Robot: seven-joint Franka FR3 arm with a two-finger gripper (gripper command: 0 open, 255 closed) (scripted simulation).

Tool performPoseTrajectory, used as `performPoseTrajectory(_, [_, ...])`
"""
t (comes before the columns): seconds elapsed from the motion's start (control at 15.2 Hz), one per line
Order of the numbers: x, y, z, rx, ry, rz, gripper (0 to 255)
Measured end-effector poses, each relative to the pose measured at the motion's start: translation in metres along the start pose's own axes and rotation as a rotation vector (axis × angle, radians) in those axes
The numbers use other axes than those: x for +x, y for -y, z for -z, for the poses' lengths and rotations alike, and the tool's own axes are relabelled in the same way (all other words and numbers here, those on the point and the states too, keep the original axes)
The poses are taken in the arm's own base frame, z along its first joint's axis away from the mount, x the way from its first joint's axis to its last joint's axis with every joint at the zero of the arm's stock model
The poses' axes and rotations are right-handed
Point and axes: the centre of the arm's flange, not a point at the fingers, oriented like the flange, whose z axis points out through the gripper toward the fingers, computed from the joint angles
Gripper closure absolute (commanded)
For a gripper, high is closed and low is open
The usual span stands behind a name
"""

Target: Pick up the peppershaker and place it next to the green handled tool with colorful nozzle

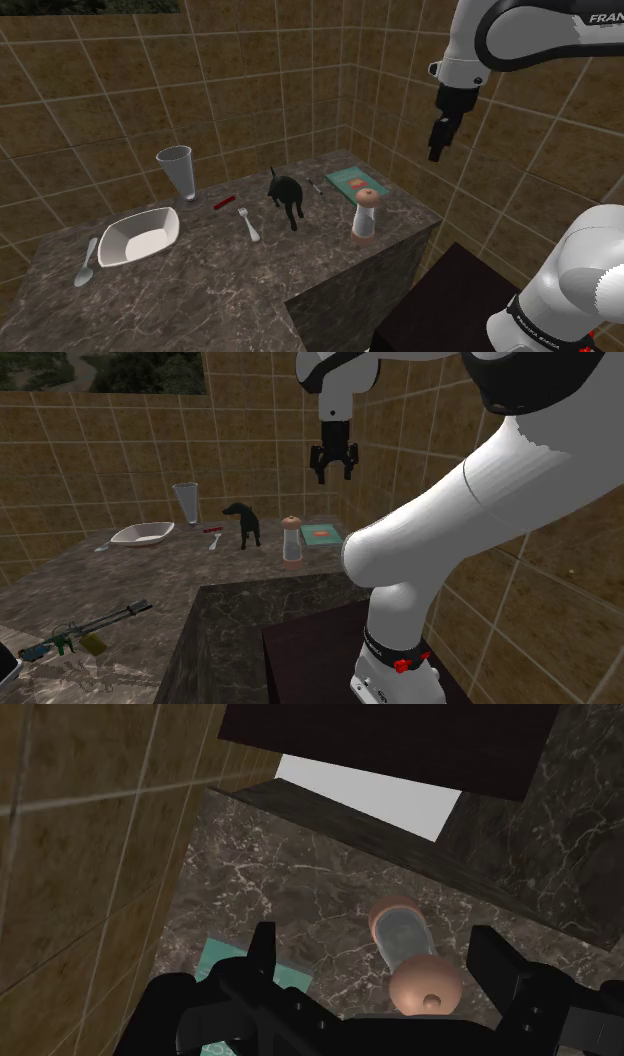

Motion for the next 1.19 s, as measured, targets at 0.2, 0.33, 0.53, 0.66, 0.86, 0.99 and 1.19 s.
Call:
performPoseTrajectory(0.2, [0.009, 0.012, -0.011, -0.013, -0.003, -0.001, 0])
performPoseTrajectory(0.33, [0.023, 0.027, -0.026, -0.032, -0.007, -0.003, 0])
performPoseTrajectory(0.53, [0.042, 0.051, -0.049, -0.063, -0.015, -0.008, 0])
performPoseTrajectory(0.66, [0.060, 0.069, -0.066, -0.084, -0.021, -0.010, 0])
performPoseTrajectory(0.86, [0.080, 0.091, -0.091, -0.116, -0.030, -0.015, 0])
performPoseTrajectory(0.99, [0.092, 0.104, -0.108, -0.138, -0.036, -0.018, 0])
performPoseTrajectory(1.19, [0.103, 0.111, -0.125, -0.147, -0.040, -0.019, 0])
